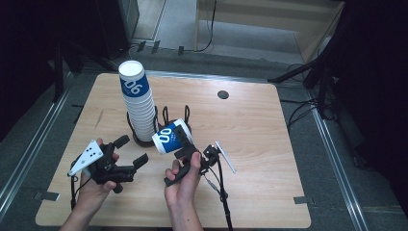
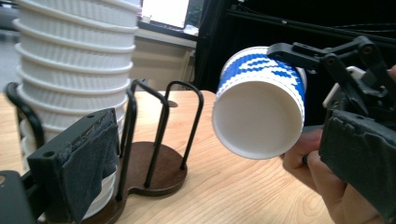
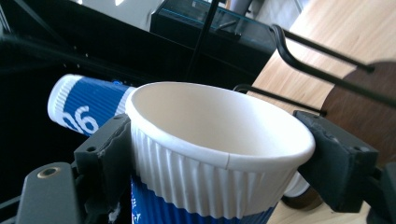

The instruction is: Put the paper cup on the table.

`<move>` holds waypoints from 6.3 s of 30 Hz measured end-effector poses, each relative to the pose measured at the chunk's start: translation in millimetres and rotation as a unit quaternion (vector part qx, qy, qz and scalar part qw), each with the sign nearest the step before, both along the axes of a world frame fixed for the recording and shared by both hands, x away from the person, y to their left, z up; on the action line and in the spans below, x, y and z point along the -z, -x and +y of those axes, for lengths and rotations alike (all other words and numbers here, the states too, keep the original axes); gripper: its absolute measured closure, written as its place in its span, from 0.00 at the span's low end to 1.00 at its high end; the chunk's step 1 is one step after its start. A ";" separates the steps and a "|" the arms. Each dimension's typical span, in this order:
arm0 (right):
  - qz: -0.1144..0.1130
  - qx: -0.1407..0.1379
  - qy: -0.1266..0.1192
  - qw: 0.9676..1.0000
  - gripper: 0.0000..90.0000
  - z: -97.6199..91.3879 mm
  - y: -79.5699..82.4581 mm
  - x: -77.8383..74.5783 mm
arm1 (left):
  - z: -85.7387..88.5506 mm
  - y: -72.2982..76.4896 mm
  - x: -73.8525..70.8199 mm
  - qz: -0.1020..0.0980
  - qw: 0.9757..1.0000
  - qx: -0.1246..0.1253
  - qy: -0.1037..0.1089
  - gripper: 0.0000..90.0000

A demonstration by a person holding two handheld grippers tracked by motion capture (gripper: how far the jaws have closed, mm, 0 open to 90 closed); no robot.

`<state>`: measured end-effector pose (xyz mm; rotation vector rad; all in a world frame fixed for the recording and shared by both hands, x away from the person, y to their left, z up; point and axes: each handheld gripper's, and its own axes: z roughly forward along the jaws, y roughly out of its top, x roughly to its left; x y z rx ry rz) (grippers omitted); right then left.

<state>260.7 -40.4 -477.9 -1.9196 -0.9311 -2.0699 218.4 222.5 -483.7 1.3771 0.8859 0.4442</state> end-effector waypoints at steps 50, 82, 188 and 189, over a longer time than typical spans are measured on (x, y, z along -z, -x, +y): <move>-0.179 0.100 0.450 0.869 0.18 -7.4 1.0 -30.8 | 86.5 -12.0 51.8 0.078 0.976 -0.184 -0.081 0.00; -0.204 0.132 0.569 0.786 0.17 -42.2 -33.9 -22.7 | 93.5 -13.0 67.9 0.084 0.962 -0.242 -0.098 0.00; -0.098 0.035 0.597 0.796 0.00 -113.4 -71.3 10.7 | 88.9 -9.4 66.9 0.118 0.953 -0.244 -0.137 0.03; -0.101 0.037 0.599 0.794 0.00 -115.7 -68.9 9.5 | 88.9 -9.4 66.9 0.118 0.953 -0.244 -0.137 0.03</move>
